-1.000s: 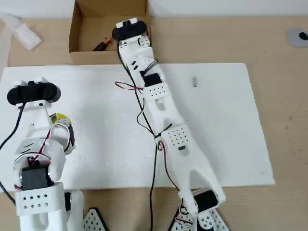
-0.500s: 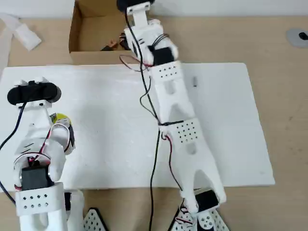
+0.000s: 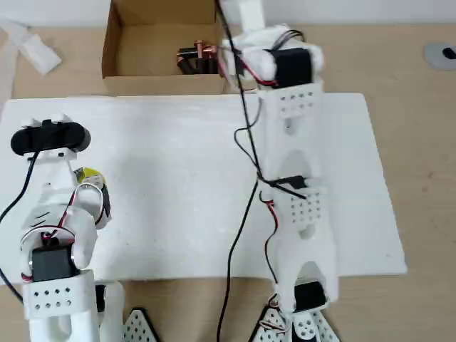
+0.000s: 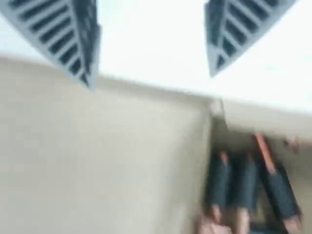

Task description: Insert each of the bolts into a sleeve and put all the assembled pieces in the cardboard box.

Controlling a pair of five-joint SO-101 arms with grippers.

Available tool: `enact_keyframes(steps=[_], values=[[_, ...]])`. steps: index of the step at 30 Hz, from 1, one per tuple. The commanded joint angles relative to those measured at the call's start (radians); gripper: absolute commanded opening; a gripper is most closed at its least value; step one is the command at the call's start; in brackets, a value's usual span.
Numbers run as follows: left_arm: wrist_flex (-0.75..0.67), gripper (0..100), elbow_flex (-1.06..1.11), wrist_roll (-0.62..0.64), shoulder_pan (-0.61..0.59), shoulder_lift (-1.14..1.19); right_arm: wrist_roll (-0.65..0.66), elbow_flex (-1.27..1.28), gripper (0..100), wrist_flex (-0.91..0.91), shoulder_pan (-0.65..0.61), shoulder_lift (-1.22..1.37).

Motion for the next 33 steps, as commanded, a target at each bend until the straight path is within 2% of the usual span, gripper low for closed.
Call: enact_keyframes(steps=[1, 7, 20, 33], values=[[0.002, 1, -0.055, -0.005, -0.017, -0.005, 0.031, -0.012, 18.2, 0.040, 0.051, -0.127], [0.003, 1, -0.014, -0.006, -0.017, -0.005, 0.031, 0.168, 18.2, 0.040, 0.120, -0.271], [0.002, 0, -0.025, -0.005, -0.017, -0.007, 0.028, 1.076, 18.2, 0.038, 0.120, -0.822], [0.002, 0, -0.018, -0.005, -0.015, -0.007, 0.029, 1.741, 18.2, 0.003, 0.125, -1.069]])
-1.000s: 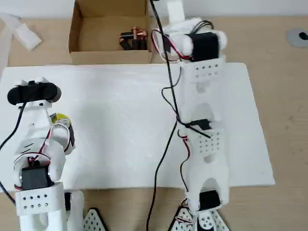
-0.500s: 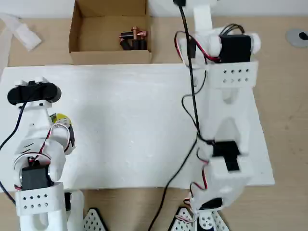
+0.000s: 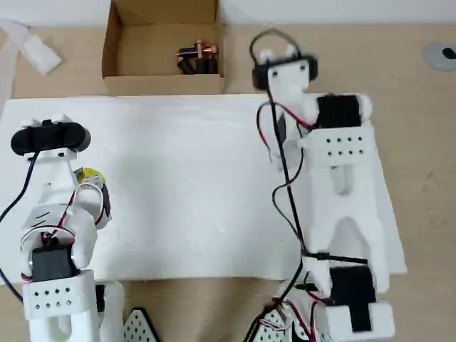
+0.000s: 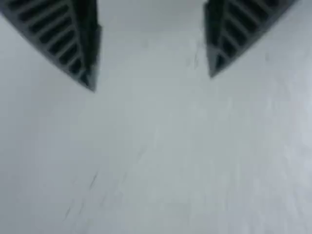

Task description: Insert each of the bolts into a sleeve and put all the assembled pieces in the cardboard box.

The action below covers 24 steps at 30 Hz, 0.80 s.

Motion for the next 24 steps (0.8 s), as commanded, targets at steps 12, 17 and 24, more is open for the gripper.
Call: enact_keyframes(steps=[12, 17, 24], values=[[0.000, 0, 0.025, -0.002, -0.015, -0.007, 0.012, 0.315, 0.7, -0.137, 0.027, -0.249], [-0.005, 1, 0.025, 0.002, -0.015, -0.018, 0.081, 0.443, 0.9, -0.226, 0.028, -0.467], [-0.003, 1, 0.109, 0.003, -0.017, -0.278, 0.201, 0.855, 0.9, -0.543, 0.028, -0.952]])
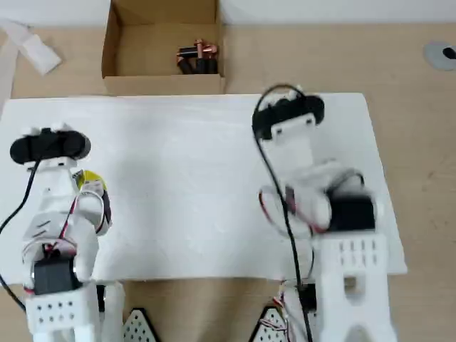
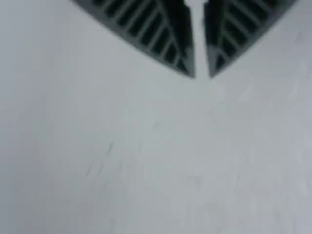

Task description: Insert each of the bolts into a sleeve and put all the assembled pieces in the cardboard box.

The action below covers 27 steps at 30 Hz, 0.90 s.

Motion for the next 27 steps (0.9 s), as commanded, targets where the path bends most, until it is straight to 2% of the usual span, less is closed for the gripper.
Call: enact_keyframes(steps=[1, 5, 11, 20, 27], values=[[-0.002, 1, 0.054, 0.003, -0.017, -0.182, 0.051, 0.234, 0.9, -0.201, 0.013, -0.291], [0.002, 1, 0.170, -0.006, -0.060, -0.397, 0.071, 0.498, 0.9, -0.374, 0.013, -0.588], [0.002, 1, 0.241, -0.005, -0.129, -0.361, 0.029, 0.779, 0.9, -0.413, 0.015, -0.984], [0.012, 1, 0.381, -0.005, -0.137, -0.375, 0.000, 0.892, 0.9, -0.410, 0.015, -0.932], [0.127, 1, 0.434, -0.005, -0.137, -0.375, -0.002, 0.974, 0.9, -0.408, 0.015, -0.966]])
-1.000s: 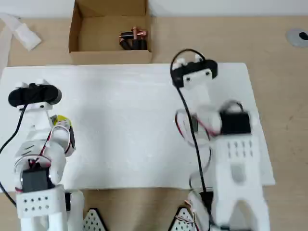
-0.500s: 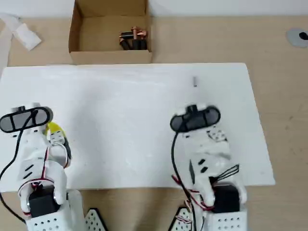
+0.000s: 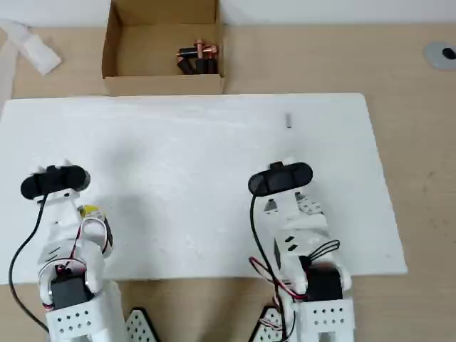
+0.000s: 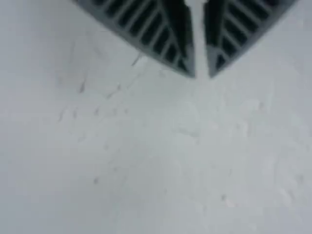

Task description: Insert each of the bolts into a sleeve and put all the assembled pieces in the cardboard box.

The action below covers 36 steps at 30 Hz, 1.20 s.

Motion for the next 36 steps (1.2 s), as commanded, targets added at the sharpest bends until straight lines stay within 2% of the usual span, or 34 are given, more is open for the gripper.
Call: enact_keyframes(steps=[1, 8, 36], values=[[0.032, 1, 0.018, -0.005, -0.015, -0.007, -0.011, 0.022, 0.9, -0.003, 0.015, -0.107], [0.038, 1, 0.028, -0.003, -0.008, -0.007, -0.011, 0.010, 0.9, 0.126, 0.015, -0.111], [0.035, 1, 0.028, -0.005, -0.014, -0.007, -0.009, 0.010, 0.9, 0.126, 0.015, -0.111]])
